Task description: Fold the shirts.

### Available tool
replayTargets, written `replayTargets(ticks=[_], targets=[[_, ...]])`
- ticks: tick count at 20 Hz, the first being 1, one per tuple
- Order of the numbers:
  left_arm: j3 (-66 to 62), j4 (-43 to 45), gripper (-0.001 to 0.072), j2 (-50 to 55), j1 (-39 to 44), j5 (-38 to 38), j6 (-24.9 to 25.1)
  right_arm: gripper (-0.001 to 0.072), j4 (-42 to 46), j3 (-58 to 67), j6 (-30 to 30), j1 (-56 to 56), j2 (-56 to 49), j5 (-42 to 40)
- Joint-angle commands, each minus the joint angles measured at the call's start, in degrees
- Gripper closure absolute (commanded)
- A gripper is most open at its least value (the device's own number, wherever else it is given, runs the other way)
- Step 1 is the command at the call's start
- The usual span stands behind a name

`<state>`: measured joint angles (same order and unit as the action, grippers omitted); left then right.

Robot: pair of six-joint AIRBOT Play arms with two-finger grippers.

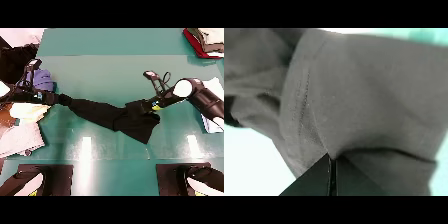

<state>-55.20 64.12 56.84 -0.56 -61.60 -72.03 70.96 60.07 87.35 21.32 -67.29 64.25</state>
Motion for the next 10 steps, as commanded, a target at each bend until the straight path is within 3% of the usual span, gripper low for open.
replayTargets(ticks=[1,10], targets=[[-3.85,2.21,0.0674,0.0,0.04,0.0,-0.02,0.07,1.18,1.64,0.09,-3.06,6.69,-2.91],[-39.23,2.95,0.0674,-0.02,0.04,-5.4,0.0,0.07,1.05,20.09,0.02,-26.73,27.28,4.7]])
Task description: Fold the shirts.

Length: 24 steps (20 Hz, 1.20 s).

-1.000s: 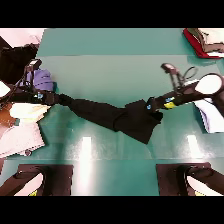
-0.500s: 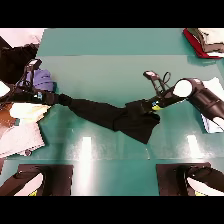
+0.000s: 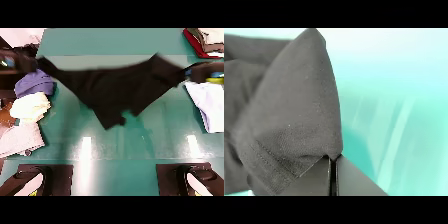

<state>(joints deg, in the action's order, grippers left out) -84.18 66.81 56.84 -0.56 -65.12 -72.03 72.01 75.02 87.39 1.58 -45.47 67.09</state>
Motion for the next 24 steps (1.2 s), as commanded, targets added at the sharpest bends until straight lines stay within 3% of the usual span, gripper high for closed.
replayTargets(ticks=[1,9,13,15,17,21,24], targets=[[-13.53,0.26,0.0674,-0.02,0.04,-2.25,-0.02,0.07,0.02,6.43,-0.02,-9.25,6.95,1.88],[-36.22,-4.17,0.0674,-0.31,0.04,-4.72,0.0,0.07,-0.46,13.79,-0.04,-19.91,12.17,3.61],[-33.03,-4.22,0.0674,-0.55,0.04,-8.63,0.0,0.07,-6.49,15.28,1.11,-19.8,5.42,18.84],[-25.94,-4.22,0.0674,-0.5,0.04,-10.88,-0.02,0.07,-11.47,11.72,1.25,-19.8,0.81,27.32],[-17.11,-4.24,0.0674,0.04,0.04,-13.79,0.0,0.0699,-15.23,4.52,0.33,-19.8,-3.21,30.12],[3.8,-4.26,0.0675,1.92,0.04,-12.92,0.04,0.0699,-17.0,-14.1,-3.78,-19.8,-8.81,19.15],[16.35,-4.26,0.0675,3.67,0.04,-3.41,0.07,0.0699,-16.98,-22.21,-4.33,-19.8,-12.61,5.86]])
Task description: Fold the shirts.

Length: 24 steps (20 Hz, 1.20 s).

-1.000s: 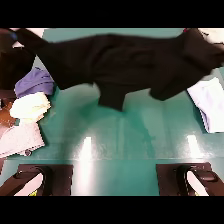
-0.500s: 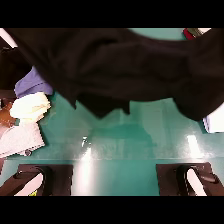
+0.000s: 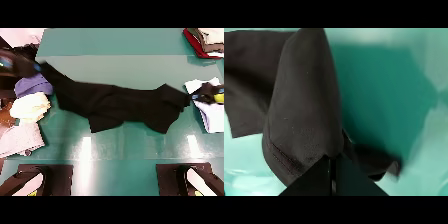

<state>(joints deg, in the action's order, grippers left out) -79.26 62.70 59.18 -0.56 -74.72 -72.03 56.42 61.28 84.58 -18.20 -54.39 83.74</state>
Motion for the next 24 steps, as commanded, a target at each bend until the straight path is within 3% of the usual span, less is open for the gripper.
replayTargets(ticks=[1,2,4,8,11,17,24], targets=[[13.31,-0.15,0.0674,1.86,0.04,8.41,0.02,0.0698,-1.42,-9.44,-1.53,-0.04,-5.05,-14.67],[14.12,-0.15,0.0674,2.32,0.04,9.7,0.02,0.0679,-1.44,-9.6,-1.64,-0.07,-6.29,-17.22],[14.14,-0.52,0.0674,2.69,0.04,10.49,0.02,0.0183,-1.31,-7.93,-1.75,-0.46,-8.9,-18.78],[14.08,-1.01,0.0674,2.64,0.04,10.64,0.02,0.0181,1.57,-2.45,-5.73,-4.7,-10.36,-10.54],[14.08,-1.4,0.0674,2.67,0.04,10.69,0.02,0.0208,2.05,-10.45,-6.67,-5.79,-6.45,-2.97],[14.08,-1.66,0.0674,2.67,0.04,10.86,0.02,0.0211,2.1,-31.21,-6.62,-1.01,2.93,-9.2],[14.08,-1.64,0.0674,2.67,0.04,10.32,0.02,0.0214,2.03,-35.54,-4.5,7.52,-0.37,-14.16]])
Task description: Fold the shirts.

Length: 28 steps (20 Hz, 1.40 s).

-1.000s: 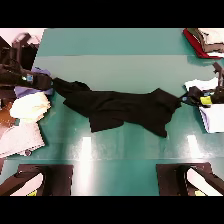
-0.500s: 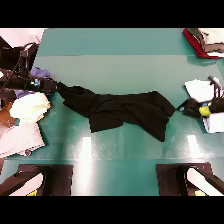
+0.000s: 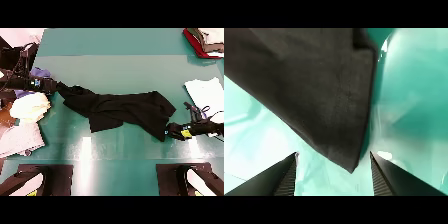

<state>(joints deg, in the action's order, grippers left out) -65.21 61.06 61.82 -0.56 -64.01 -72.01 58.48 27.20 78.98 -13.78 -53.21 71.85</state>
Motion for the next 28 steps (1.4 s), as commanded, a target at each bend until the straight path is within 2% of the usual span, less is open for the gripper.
replayTargets(ticks=[1,2,4,5,6,8,10,14,19,26,28], targets=[[0.02,0.0,0.0674,0.02,0.04,-0.52,0.0,0.0285,-0.02,-1.46,1.09,4.39,-2.67,-2.82],[0.02,0.0,0.0674,0.02,0.04,-0.57,0.0,0.0287,-0.04,-1.46,1.09,5.57,-3.58,-3.37],[0.02,0.0,0.0674,0.0,0.04,-1.11,0.0,0.0519,0.0,-1.4,1.05,7.82,-4.39,-5.03],[0.02,0.0,0.0674,0.0,0.04,-1.46,0.0,0.0576,-0.02,-1.36,1.07,8.68,-3.91,-6.4],[0.02,0.0,0.0674,0.0,0.04,-1.68,0.0,0.0704,-0.02,-1.18,1.07,9.29,-2.84,-7.3],[-1.53,0.2,0.0675,-0.22,0.04,-1.29,-0.02,0.07,-0.52,1.86,1.11,9.7,0.92,-7.78],[-8.35,0.17,0.0674,-0.24,0.04,-1.25,-0.72,0.07,-2.78,8.74,1.14,9.05,5.51,-7.69],[-31.61,0.07,0.0675,-0.24,0.04,-4.33,-1.66,0.07,-5.49,30.77,1.14,4.94,13.2,-9.25],[-57.7,-0.02,0.0674,-1.14,0.04,-8.83,-1.7,0.07,-5.44,57.33,1.11,-3.93,15.32,-8.28],[-58.64,-0.09,0.0675,-14.23,0.04,-1.03,-1.75,0.0701,-4.79,77.53,1.33,-13.46,13.73,2.75],[-58.99,-0.04,0.0675,-15.26,0.04,-1.42,-2.01,0.0701,-4.76,84.0,4.57,-15.74,9.88,9.81]])
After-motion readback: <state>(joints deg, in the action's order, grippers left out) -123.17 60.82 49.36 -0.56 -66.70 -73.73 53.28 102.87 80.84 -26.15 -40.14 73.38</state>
